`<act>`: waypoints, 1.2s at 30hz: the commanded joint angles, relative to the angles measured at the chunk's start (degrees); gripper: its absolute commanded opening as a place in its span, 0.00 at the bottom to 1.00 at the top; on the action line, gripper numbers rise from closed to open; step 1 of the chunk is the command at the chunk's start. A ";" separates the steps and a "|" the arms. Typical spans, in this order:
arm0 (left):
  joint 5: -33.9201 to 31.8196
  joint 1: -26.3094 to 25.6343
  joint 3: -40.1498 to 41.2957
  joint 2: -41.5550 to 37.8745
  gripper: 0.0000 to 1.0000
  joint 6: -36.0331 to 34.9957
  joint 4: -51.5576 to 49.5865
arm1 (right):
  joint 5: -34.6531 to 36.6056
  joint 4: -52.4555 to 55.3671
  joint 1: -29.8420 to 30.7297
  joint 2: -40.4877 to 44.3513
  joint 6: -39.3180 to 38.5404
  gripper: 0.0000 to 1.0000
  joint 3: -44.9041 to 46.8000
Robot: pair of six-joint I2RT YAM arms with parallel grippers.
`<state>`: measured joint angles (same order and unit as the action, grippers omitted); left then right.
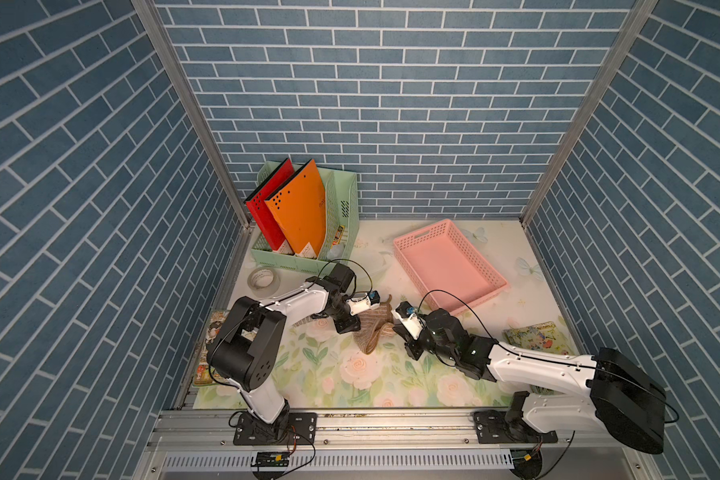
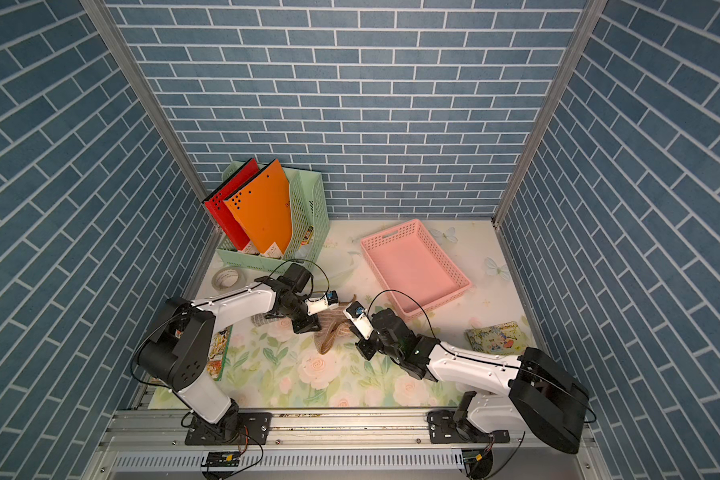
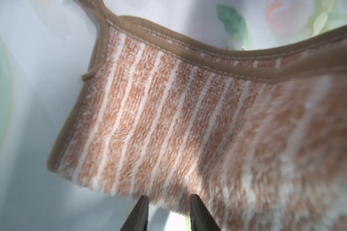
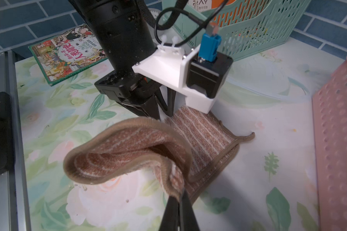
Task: Fold the square dishcloth
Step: Fold the cleaning item at the center of the board.
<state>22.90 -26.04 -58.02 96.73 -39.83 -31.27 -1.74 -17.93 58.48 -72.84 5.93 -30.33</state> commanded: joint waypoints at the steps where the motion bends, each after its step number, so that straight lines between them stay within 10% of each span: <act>1: 4.37 1.65 -4.17 -1.95 0.40 1.38 -2.36 | -3.08 -1.07 -0.03 -1.68 2.86 0.00 -2.29; 16: 19.59 3.87 -7.12 -16.88 0.50 -2.73 -20.04 | -2.94 2.14 -0.03 -3.01 4.79 0.00 -4.48; 32: 8.80 -8.96 5.68 -19.04 0.75 10.68 -3.53 | 4.02 2.71 -1.69 -9.74 17.97 0.00 -7.97; 36: 4.57 -11.26 7.02 -17.20 0.69 12.49 1.46 | 2.22 0.43 -1.69 -9.62 17.96 0.00 -7.02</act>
<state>30.72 -36.29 -52.12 78.41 -29.71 -34.02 0.60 -15.46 56.93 -82.37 21.80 -37.56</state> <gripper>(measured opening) 0.699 0.056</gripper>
